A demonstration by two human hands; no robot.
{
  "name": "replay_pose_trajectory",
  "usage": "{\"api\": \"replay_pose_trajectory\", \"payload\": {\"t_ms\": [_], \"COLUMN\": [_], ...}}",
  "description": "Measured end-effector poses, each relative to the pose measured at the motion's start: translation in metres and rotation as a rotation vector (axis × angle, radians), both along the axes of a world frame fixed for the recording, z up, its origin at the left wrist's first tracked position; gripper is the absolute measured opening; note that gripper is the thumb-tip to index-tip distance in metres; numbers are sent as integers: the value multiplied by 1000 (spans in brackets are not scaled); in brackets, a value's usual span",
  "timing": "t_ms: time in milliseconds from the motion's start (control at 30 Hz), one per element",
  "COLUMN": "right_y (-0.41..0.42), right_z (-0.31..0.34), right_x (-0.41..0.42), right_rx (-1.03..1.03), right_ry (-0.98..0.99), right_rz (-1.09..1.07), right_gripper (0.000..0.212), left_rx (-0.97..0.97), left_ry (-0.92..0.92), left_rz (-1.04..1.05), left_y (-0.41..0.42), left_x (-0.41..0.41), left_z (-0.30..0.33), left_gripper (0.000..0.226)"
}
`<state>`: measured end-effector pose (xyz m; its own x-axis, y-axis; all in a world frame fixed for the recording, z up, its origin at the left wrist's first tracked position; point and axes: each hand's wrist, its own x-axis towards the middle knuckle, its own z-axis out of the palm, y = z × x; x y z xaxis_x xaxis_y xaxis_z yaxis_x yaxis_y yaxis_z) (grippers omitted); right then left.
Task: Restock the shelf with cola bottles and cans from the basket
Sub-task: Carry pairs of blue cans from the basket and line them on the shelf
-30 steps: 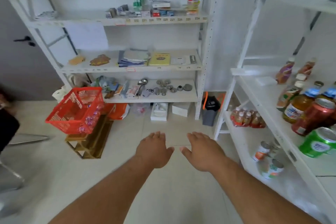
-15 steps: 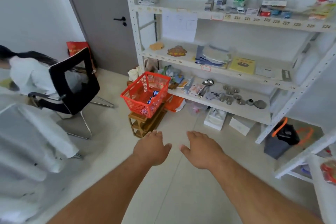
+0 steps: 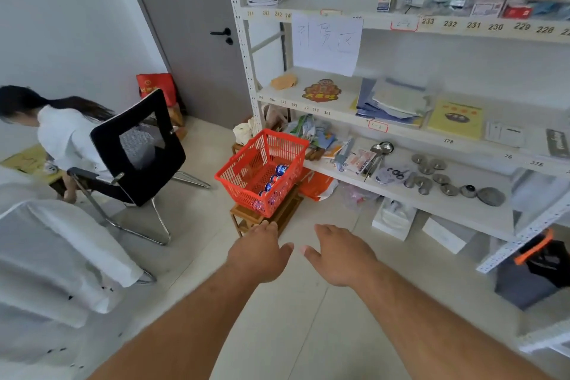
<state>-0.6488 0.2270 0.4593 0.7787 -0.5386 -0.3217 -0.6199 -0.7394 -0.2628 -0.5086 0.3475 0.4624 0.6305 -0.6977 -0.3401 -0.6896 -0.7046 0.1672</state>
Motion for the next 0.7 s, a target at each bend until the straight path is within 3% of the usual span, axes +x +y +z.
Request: {"api": "replay_pose_trajectory", "payload": {"t_ms": [300,700], "right_y": [-65,-120], "right_z": [-6,-33], "right_x": [58,212], "right_rx": [29,32], "right_ry": [47,150], "right_rz": [51,50], "right_gripper": [75,70], "left_rx": [-8,-33], "left_ry": [54,241], "left_rz": [52,143], "left_y": [-55,-102], "left_x": [48,205], "left_z": [-20,-64], "left_gripper": [51,51]}}
